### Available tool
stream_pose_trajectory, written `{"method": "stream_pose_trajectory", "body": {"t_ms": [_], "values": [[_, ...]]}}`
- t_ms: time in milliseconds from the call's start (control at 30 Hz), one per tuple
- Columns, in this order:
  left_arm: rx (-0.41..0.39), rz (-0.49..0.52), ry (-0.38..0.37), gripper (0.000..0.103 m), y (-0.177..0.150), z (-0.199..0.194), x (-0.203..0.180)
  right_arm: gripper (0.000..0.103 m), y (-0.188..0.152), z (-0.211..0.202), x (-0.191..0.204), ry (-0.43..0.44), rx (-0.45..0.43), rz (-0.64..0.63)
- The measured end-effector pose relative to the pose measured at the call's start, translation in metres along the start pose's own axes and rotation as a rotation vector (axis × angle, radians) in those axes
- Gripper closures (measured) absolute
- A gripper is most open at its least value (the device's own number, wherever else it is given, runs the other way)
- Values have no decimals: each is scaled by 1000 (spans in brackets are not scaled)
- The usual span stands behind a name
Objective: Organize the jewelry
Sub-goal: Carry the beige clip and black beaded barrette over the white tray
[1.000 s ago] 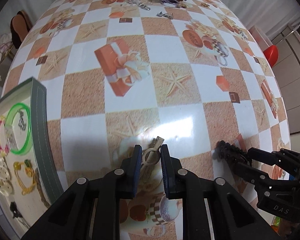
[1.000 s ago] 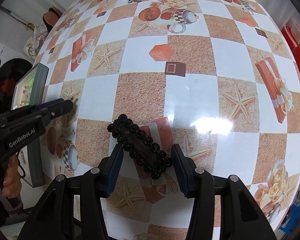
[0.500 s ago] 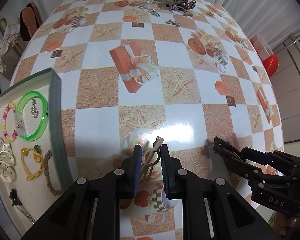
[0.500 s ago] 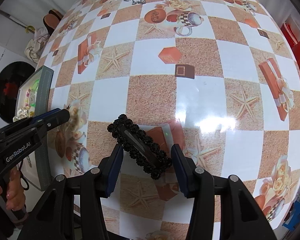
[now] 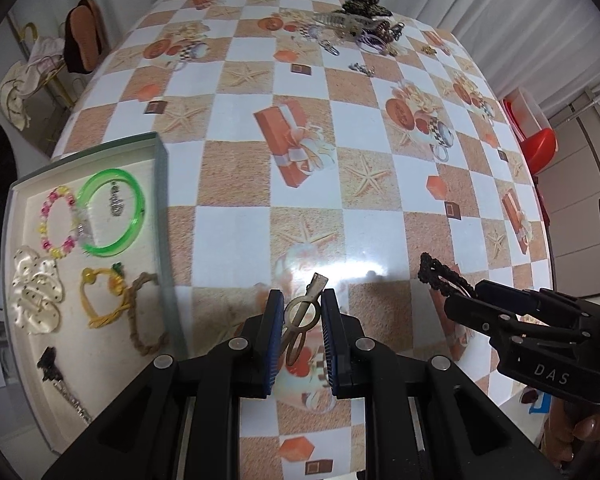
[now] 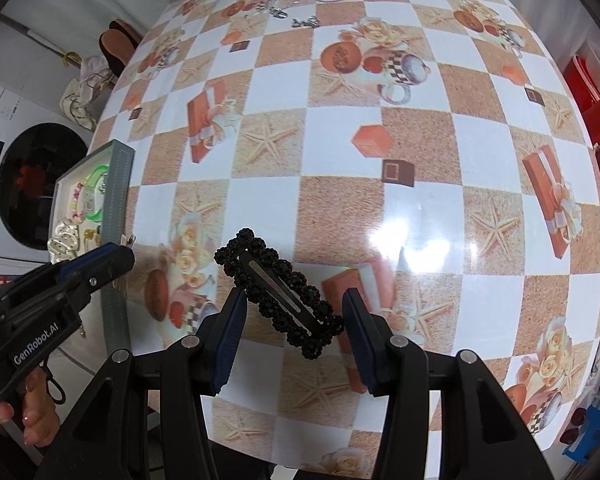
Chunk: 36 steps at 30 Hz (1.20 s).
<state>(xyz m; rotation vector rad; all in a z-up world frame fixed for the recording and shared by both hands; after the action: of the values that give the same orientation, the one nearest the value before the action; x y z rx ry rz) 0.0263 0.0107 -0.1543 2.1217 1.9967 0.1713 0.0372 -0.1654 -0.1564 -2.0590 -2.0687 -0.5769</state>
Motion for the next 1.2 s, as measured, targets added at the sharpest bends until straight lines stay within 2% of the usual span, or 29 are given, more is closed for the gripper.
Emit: {"method": "stream_pose_trajectory", "body": {"t_ms": [500, 1200], "values": [[-26, -98, 22, 79, -20, -32, 51, 50, 4, -7, 66, 21, 6, -102], [5, -302, 88, 79, -87, -46, 153, 50, -9, 19, 173, 59, 94, -311]]}}
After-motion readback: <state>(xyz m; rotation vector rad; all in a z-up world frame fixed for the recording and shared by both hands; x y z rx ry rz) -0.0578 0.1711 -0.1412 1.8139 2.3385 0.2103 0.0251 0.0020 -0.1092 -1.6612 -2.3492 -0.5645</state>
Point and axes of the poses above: each gripper's, at about its wrist camera, not at the fingertips, and z roughly the way its jaws point, x to its left, y to its top, the point moved 6 cm from there along z, roughly the way its jaws point, and after that the axes turned 7 degrees about y, right-handed, at the moved point
